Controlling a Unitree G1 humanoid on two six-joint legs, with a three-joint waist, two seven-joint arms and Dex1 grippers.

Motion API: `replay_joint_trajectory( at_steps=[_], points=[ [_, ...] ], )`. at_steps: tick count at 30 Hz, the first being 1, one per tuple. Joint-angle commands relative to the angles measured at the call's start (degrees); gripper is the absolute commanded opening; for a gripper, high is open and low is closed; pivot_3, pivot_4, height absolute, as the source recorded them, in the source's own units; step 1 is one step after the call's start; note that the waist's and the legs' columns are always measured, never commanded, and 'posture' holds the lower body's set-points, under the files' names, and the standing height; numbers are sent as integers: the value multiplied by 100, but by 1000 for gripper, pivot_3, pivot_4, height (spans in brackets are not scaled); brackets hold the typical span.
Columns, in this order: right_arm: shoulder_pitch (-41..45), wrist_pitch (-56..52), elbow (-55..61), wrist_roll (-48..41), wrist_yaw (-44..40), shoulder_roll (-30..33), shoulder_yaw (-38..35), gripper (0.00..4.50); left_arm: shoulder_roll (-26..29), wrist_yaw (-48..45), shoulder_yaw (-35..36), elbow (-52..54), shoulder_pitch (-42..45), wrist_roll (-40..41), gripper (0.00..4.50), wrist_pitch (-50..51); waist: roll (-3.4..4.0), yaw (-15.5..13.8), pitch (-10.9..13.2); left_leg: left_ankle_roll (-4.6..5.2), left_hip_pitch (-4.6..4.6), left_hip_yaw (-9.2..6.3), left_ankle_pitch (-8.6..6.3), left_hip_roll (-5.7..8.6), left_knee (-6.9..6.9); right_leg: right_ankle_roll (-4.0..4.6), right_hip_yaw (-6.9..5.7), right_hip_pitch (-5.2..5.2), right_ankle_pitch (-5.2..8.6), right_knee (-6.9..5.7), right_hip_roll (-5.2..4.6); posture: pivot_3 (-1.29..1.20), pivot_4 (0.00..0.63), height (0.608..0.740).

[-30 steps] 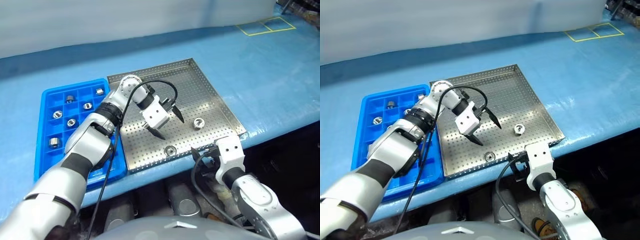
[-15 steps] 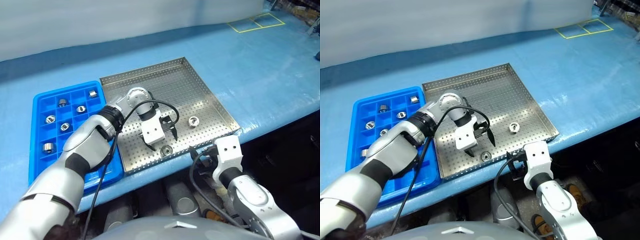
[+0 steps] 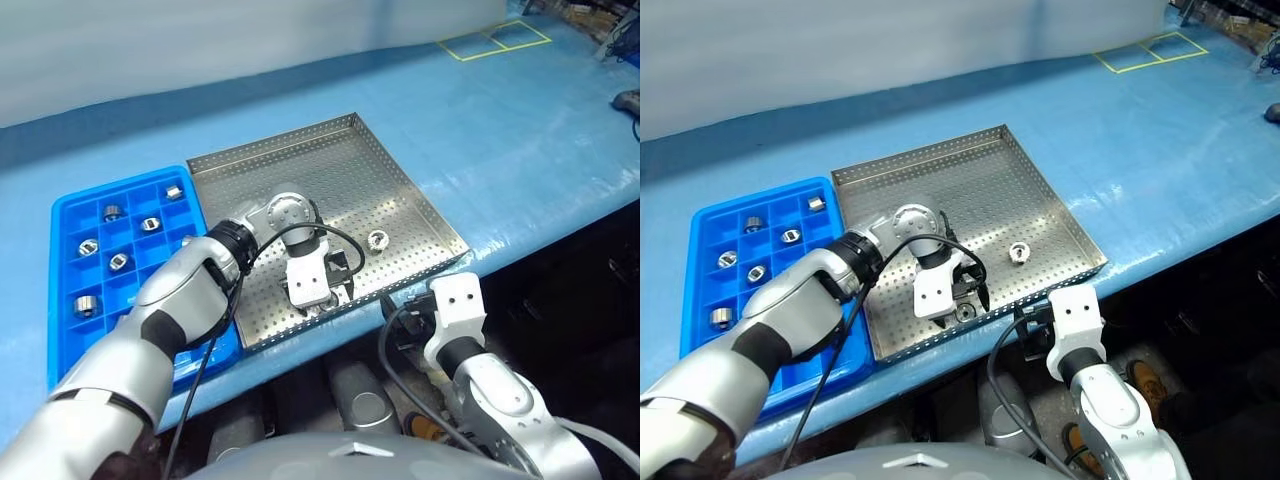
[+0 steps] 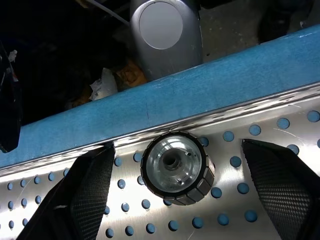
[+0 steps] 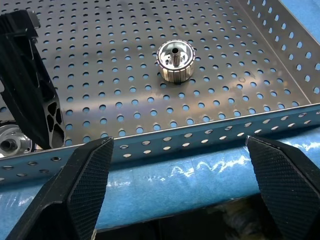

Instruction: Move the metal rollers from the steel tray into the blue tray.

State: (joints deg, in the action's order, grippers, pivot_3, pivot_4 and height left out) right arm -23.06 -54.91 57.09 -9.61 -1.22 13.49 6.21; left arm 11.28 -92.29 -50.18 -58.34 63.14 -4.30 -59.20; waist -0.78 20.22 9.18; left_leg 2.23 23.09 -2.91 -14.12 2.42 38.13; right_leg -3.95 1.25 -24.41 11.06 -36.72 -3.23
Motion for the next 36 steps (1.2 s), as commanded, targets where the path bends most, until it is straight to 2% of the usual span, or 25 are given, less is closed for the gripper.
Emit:
replay_joint_trajectory(
  at_steps=[1,5,6,12,18,21,25,30,34,36],
  points=[
    [1,172,291,14,25,-31,-38,4500,-109,34,226,-65,13,-178,3211,30,0,11,0,1,0,0,-1,0,0,-1,0,0,0,1,0,-455,150,740],
    [19,168,290,13,18,-30,-45,4500,-152,103,492,-96,55,-205,1885,165,0,24,0,2,0,0,-1,0,0,-2,0,0,1,2,0,-442,150,740],
    [48,158,286,12,6,-22,-37,4500,-160,146,645,-76,76,-115,1743,260,0,30,0,2,0,0,-2,0,0,-2,0,0,1,1,0,-435,150,740],
    [336,99,209,-27,-84,20,-10,4500,-57,720,1634,116,194,260,1743,890,0,11,0,3,0,0,-1,0,4,-6,0,1,-1,-1,-2,-386,150,740],
    [998,20,-124,-109,-310,78,245,4500,388,2764,2785,1019,-148,63,1743,2489,0,-88,0,2,-5,0,-1,-1,4,-9,-1,2,-3,-7,3,-292,150,740],
    [1375,-5,-349,-156,-471,122,384,4500,733,3517,3281,2089,-652,44,1743,3934,5,-207,-1,2,-10,0,-1,-1,2,-9,0,2,-3,-11,4,-234,150,740],
    [2036,-16,-747,-245,-772,193,640,4500,1189,4533,4116,4115,-1584,65,1743,6638,9,-468,1,-1,-12,1,0,-2,0,-6,5,-6,-5,-20,6,-156,150,740],
    [2873,55,-1319,-322,-1113,172,1031,4500,1558,5295,4935,6350,-2670,100,1743,9330,10,-1002,2,-10,-11,-7,5,0,-4,0,6,-10,-8,-22,9,-69,150,740],
    [3374,167,-1694,-343,-1375,123,1370,4500,2049,5144,5408,7791,-3530,448,1743,10698,9,-1443,2,-15,-10,-12,4,4,-9,28,3,-12,-23,-21,7,-13,150,740],
    [3501,227,-1812,-358,-1488,109,1475,4500,2326,5077,5591,8278,-3877,572,1743,10997,5,-1654,2,-18,-10,-15,2,6,-10,38,-1,-13,-22,-20,4,16,150,740]
  ],
)
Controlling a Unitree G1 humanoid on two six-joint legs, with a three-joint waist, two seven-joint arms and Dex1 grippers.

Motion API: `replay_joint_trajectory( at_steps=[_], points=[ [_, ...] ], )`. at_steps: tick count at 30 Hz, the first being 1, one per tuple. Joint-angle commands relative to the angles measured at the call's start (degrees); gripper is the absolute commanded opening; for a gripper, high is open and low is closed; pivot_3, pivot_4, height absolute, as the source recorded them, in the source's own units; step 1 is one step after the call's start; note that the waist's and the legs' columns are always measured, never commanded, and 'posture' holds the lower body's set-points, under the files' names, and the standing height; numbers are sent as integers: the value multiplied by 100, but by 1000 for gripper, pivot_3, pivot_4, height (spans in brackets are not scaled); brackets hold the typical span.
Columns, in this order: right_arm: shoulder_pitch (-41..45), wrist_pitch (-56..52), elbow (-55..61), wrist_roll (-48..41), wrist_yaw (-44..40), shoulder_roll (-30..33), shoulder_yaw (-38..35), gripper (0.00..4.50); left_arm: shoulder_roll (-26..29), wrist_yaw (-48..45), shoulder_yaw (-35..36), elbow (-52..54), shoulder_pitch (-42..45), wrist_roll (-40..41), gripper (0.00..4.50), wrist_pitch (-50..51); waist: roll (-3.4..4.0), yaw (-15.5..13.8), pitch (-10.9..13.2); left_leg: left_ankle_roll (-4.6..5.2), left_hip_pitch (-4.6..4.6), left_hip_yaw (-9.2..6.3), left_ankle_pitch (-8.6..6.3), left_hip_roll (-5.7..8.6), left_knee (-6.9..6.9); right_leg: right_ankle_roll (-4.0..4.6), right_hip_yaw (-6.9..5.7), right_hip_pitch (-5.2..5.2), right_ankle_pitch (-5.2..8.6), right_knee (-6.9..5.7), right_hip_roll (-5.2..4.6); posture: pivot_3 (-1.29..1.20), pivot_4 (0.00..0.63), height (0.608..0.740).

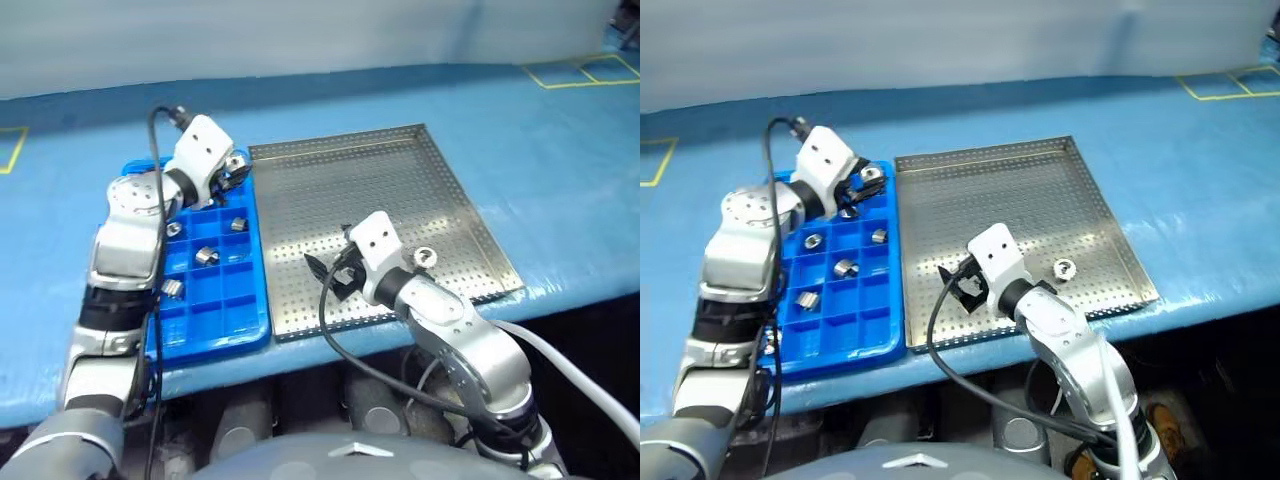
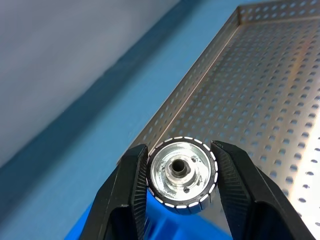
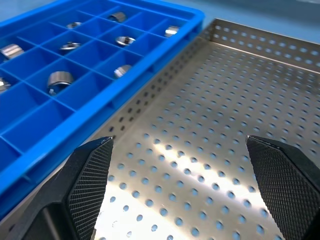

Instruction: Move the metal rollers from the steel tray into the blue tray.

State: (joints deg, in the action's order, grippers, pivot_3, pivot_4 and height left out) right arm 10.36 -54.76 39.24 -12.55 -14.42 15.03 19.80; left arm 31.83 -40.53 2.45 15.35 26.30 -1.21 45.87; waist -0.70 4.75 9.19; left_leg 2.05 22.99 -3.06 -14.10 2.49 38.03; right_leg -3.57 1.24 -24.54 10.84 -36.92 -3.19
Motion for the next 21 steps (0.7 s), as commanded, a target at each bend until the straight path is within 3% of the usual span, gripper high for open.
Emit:
replay_joint_trajectory(
  at_steps=[1,6,11,14,21],
  points=[
    [218,255,-92,-66,-232,-44,174,4500,447,-237,453,1158,-404,414,1743,643,-3,-183,1,-2,1,-7,0,4,0,3,-7,-1,1,3,-3,32,150,740],
    [401,453,-376,-43,-453,-62,380,4500,1312,-941,786,1978,-1455,1052,1743,602,-5,-424,0,-13,-5,-20,-2,6,0,19,-30,-3,9,11,-13,86,150,740],
    [453,569,-492,-39,-570,-107,465,4500,1771,-1365,737,2173,-2124,1452,1743,318,-5,-499,0,-31,-11,-30,10,-1,-4,40,-49,3,17,9,-7,103,150,740],
    [417,615,-455,-60,-668,-81,480,4500,1777,-1241,512,1961,-2175,1425,1743,64,-5,-515,1,-44,-21,-33,20,-9,-13,80,-52,7,35,2,2,99,150,740],
    [228,669,-303,-72,-811,61,480,4500,1489,-929,-173,1373,-1659,1270,1743,-440,-5,-553,0,-49,-26,-41,32,-13,-13,76,-61,23,39,-1,9,79,150,740]
  ],
)
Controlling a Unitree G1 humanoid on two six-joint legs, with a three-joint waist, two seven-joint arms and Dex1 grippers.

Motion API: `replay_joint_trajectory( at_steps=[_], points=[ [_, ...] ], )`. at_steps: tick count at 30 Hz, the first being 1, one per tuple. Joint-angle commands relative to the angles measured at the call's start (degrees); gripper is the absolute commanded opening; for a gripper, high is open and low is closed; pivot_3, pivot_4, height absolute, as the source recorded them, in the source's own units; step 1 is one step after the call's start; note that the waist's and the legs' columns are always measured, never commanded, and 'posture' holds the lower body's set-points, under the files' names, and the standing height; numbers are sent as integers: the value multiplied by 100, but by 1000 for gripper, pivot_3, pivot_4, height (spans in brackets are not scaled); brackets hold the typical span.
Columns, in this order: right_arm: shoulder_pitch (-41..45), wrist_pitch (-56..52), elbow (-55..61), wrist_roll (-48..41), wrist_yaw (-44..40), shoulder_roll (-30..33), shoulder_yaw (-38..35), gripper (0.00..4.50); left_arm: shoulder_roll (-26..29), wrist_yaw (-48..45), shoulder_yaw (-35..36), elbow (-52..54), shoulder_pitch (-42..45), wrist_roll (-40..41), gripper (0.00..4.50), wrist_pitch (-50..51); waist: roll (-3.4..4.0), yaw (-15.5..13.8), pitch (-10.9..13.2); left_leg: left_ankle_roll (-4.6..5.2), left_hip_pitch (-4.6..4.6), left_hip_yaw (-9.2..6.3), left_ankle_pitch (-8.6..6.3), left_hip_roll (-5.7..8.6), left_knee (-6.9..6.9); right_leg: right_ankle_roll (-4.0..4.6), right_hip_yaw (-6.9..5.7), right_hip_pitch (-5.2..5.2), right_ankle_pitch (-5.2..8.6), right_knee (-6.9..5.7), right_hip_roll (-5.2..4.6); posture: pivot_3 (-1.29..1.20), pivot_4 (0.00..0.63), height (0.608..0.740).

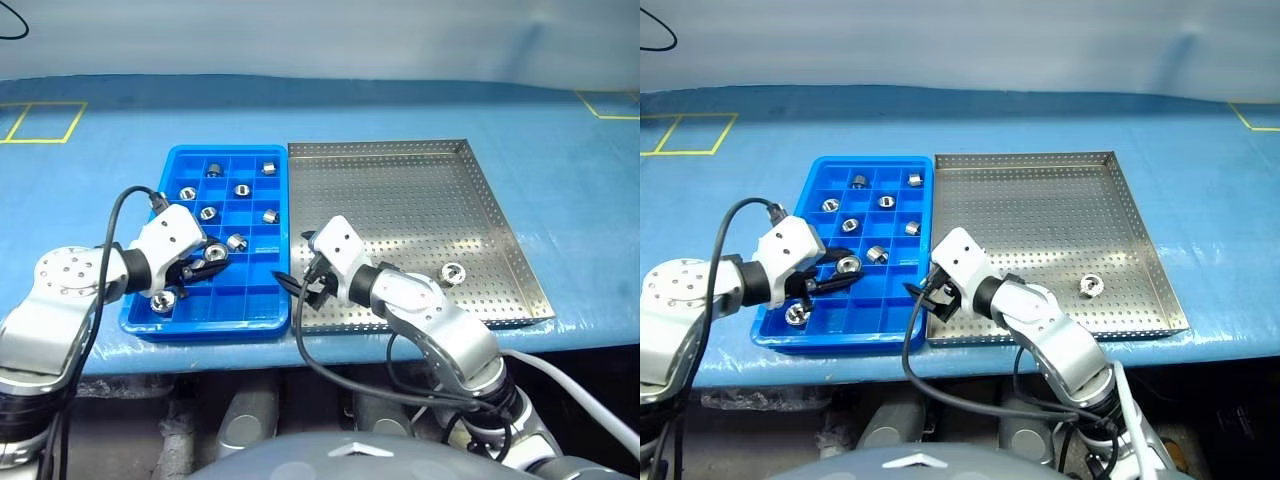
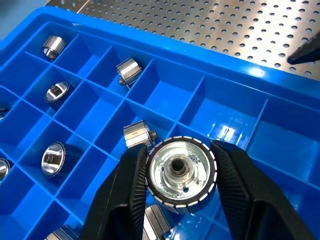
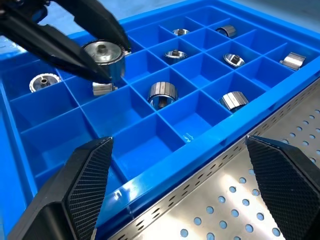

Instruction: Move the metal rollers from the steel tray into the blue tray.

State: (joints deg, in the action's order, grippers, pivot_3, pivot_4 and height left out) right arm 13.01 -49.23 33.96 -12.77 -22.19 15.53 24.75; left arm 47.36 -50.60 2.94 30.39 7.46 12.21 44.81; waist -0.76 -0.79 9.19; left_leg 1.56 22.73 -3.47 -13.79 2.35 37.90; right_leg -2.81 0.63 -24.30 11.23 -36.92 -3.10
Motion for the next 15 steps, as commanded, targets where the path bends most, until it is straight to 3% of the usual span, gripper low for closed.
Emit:
replay_joint_trajectory(
  at_steps=[1,8,15],
  points=[
    [-69,112,235,-40,-18,14,-27,4500,-126,96,-342,-250,336,-76,1743,-394,0,7,0,0,1,1,0,1,0,0,1,2,-1,0,-1,55,150,740],
    [-209,57,327,11,130,-2,-84,4500,-184,-143,-1098,-922,783,-198,1743,-855,0,83,0,1,4,4,0,1,-11,5,5,-3,-4,1,0,7,150,740],
    [-393,-10,501,29,331,14,-187,4500,-70,-396,-1298,-1134,917,-180,1743,-904,0,211,0,2,7,5,-1,2,-12,1,6,-5,-2,2,-1,-34,150,740]
  ],
)
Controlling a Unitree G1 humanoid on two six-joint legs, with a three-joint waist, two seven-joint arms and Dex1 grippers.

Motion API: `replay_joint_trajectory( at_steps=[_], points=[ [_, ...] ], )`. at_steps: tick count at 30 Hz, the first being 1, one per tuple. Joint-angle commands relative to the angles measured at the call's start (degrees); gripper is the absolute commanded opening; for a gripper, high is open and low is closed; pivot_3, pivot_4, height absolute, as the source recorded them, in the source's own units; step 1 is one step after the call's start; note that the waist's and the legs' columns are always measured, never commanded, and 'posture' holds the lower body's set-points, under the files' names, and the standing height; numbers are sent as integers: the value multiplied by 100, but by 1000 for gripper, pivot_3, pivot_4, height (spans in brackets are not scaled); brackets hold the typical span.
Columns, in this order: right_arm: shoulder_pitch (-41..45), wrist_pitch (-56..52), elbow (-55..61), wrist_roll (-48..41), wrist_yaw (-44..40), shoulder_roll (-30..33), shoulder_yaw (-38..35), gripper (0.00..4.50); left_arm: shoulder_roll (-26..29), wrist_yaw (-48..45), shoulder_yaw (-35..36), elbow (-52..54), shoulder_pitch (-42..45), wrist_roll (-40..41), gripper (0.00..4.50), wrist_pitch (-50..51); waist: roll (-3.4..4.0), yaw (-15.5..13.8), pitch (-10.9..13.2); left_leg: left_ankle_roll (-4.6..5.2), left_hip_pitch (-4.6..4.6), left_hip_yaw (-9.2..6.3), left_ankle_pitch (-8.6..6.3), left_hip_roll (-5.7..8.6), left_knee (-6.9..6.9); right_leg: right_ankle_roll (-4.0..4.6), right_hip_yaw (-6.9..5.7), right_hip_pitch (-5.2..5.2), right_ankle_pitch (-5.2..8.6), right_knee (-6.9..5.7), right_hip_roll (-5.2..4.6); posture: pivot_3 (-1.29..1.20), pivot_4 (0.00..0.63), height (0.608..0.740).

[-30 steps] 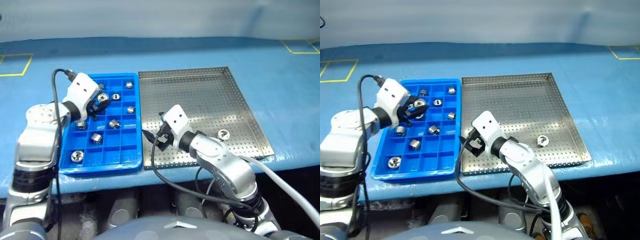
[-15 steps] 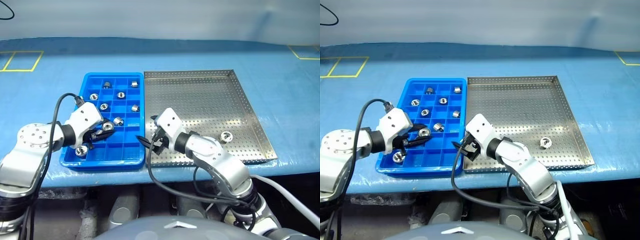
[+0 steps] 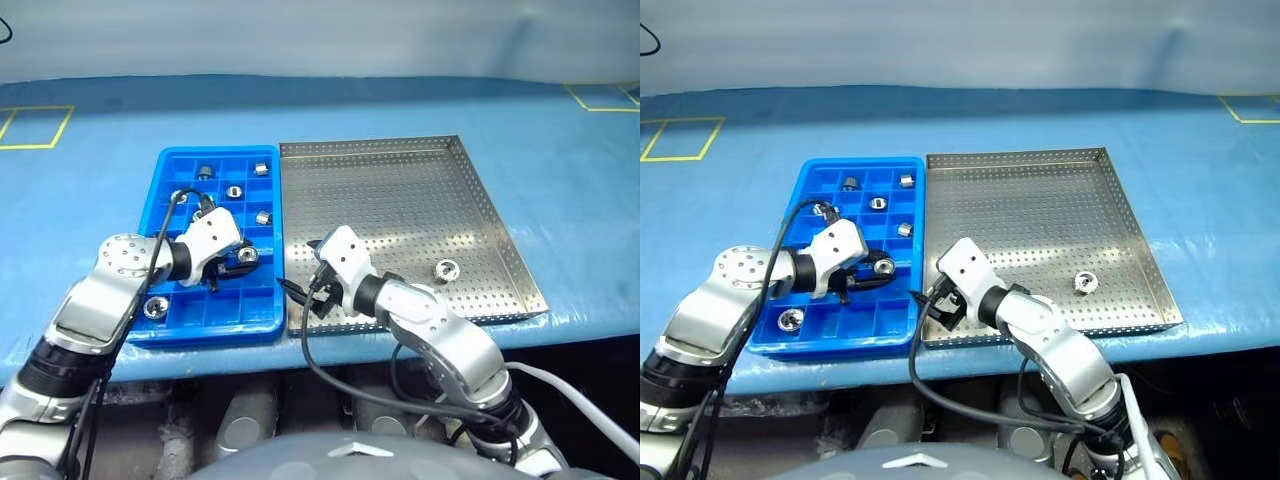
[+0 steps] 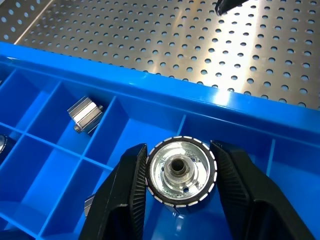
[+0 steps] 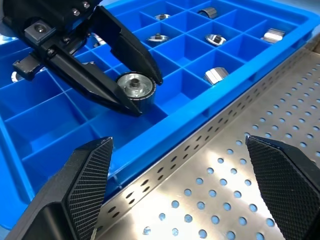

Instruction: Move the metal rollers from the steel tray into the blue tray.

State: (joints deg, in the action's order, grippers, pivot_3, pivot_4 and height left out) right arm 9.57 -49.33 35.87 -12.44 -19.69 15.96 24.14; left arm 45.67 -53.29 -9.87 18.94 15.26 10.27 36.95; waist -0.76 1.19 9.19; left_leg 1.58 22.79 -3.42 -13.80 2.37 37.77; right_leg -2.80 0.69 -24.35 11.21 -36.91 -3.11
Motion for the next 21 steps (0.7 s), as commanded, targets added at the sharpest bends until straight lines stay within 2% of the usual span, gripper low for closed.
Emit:
replay_joint_trajectory(
  at_steps=[1,9,14,21],
  points=[
    [-66,-6,327,-6,101,-29,-133,4500,78,-161,-40,-15,148,26,1743,-111,0,25,0,0,0,0,0,-1,0,-2,0,0,1,0,1,-34,150,740],
    [-104,-46,391,4,209,-18,-147,4500,198,-660,-163,279,96,275,1743,-105,-1,82,0,0,1,1,0,-2,2,-5,0,0,4,0,0,-52,150,740],
    [-118,-79,411,-17,250,-33,-158,4500,235,-504,-285,122,122,55,1743,-65,0,93,1,0,0,1,0,-3,1,-5,1,-1,4,0,1,-52,150,740],
    [-136,-112,449,-15,287,-35,-193,4500,30,-196,-306,-10,206,-29,4086,-13,0,93,0,0,0,1,0,-2,2,-21,0,0,-4,1,0,-58,150,740]
  ],
)
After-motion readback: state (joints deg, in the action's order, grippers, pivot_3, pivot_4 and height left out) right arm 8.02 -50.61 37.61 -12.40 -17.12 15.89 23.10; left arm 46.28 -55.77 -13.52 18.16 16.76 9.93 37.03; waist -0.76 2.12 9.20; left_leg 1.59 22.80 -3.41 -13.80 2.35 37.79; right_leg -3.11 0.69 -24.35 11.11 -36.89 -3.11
